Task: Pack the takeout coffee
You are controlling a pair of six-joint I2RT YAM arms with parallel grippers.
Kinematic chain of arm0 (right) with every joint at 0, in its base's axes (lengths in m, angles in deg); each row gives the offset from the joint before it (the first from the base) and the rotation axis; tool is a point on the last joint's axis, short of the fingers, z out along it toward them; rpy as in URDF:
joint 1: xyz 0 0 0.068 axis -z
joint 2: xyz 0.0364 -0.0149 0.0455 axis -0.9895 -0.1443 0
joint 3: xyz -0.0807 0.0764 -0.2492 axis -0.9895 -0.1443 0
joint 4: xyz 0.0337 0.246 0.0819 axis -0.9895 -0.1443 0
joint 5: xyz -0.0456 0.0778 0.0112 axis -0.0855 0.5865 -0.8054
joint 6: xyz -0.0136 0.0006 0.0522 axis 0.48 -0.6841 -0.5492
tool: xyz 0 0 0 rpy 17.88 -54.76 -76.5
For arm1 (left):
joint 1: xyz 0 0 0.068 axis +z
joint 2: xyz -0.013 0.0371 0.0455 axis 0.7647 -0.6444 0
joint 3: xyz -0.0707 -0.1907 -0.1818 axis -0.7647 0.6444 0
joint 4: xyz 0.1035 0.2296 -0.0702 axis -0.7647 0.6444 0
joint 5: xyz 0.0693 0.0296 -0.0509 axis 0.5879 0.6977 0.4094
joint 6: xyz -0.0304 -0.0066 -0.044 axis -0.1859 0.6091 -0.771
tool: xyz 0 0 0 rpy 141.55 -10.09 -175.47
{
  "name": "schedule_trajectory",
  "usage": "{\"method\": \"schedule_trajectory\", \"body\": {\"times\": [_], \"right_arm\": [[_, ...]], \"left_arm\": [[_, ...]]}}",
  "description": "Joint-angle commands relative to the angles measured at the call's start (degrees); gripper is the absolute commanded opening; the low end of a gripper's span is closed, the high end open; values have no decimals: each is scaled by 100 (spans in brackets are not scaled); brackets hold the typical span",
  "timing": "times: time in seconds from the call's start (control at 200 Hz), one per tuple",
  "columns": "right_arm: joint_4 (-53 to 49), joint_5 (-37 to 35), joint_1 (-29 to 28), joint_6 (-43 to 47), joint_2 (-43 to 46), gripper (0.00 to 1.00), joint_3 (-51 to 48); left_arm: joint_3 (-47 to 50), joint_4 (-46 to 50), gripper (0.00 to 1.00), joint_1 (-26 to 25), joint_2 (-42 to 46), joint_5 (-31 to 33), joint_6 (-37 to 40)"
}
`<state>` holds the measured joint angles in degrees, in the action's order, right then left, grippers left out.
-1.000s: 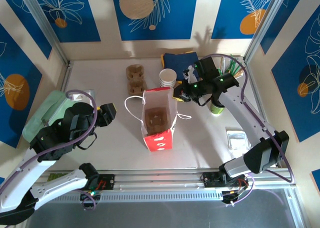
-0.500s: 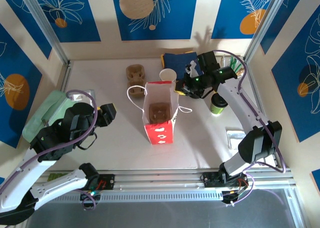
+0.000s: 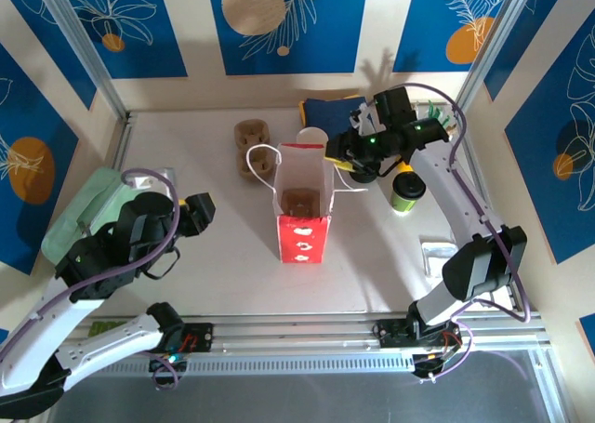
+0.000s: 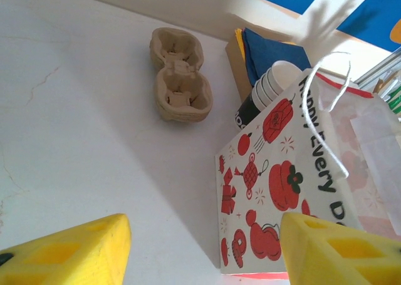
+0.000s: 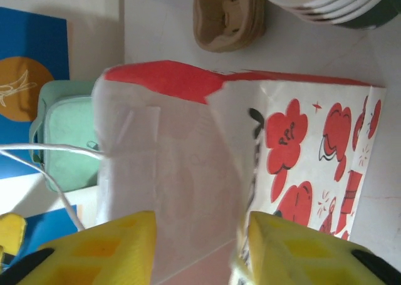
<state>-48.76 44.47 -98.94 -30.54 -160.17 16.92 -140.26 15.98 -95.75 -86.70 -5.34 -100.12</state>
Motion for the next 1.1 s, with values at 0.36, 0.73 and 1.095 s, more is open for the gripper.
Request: {"method": "schedule_trajectory", "body": {"times": [0.36, 0.73, 1.095], "right_arm": [[-886, -1410, 757, 586, 2319, 96, -459], [-1209, -1165, 2219, 900, 3138, 99, -1596], [-1172, -2533, 2620, 926, 2609, 99, -1833]], "left_arm": [[402, 123, 67, 75, 292, 235, 0], [927, -179, 89, 80, 417, 37, 460], [2060, -2465, 91, 95, -632, -2024, 1824]]}}
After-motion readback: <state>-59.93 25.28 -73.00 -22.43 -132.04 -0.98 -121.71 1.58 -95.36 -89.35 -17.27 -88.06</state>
